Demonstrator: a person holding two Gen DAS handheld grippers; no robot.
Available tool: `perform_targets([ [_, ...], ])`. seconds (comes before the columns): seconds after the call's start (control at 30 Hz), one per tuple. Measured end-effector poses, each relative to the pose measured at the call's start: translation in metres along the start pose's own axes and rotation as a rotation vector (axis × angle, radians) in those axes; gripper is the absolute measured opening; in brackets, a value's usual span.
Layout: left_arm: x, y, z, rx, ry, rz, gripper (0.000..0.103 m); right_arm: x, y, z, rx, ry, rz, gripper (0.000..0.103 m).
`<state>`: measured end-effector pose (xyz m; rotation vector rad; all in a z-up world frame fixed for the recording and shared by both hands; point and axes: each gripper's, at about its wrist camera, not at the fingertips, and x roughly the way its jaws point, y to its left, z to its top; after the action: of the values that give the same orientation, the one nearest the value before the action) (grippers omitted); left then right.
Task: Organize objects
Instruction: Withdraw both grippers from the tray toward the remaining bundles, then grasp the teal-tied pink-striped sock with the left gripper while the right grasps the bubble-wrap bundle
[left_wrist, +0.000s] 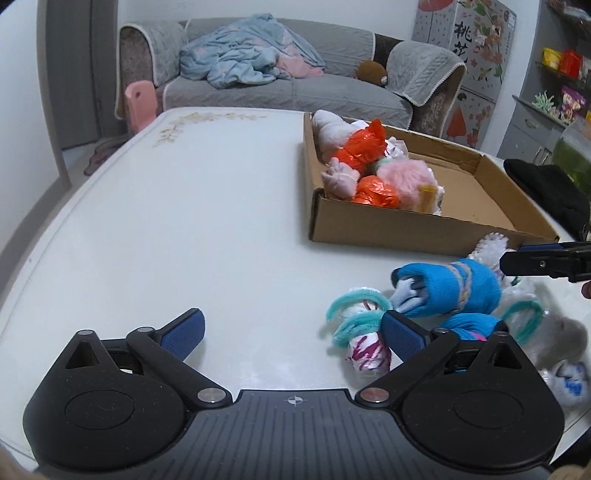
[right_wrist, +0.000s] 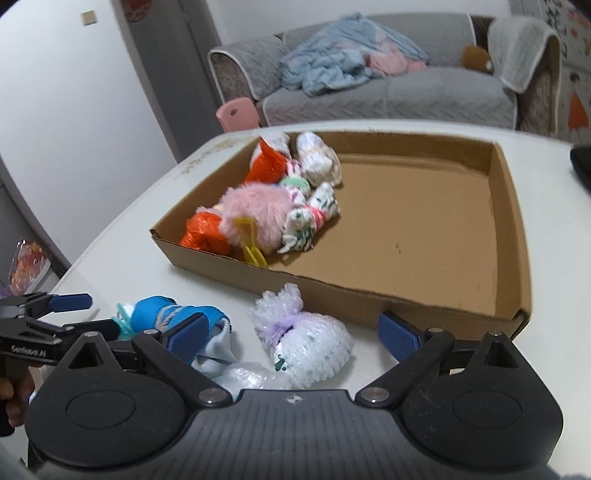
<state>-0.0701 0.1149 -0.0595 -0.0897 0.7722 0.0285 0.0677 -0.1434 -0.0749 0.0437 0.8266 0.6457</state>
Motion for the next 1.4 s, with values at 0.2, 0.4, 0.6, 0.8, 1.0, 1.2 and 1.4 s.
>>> perform_targets([
  [0.2,0.001,-0.005,0.004,0.044,-0.013,0.047,0.102,0.007,-0.006,-0.005,0.051,0.028,-0.029,0.082],
  [0.4,0.012,-0.023,0.005,0.095,-0.011,0.002,0.101,-0.006,-0.015,-0.013,0.065,0.004,-0.045,0.072],
  [0.6,0.02,-0.021,0.003,0.085,0.0,-0.034,0.083,-0.013,-0.008,-0.017,0.02,0.003,-0.045,0.072],
  [0.8,0.018,-0.022,0.002,0.091,-0.015,-0.05,0.056,0.002,-0.001,-0.006,0.016,0.029,-0.041,0.072],
  [1.0,0.013,-0.024,-0.003,0.095,-0.026,-0.054,0.04,0.008,0.013,-0.006,-0.036,0.041,-0.059,0.053],
  [1.2,0.01,-0.025,-0.004,0.094,-0.029,-0.049,0.038,-0.008,0.012,-0.007,-0.021,-0.011,-0.04,0.052],
  [1.4,0.008,-0.022,-0.004,0.086,-0.04,-0.039,0.038,-0.051,-0.003,0.0,-0.002,-0.127,-0.034,0.053],
])
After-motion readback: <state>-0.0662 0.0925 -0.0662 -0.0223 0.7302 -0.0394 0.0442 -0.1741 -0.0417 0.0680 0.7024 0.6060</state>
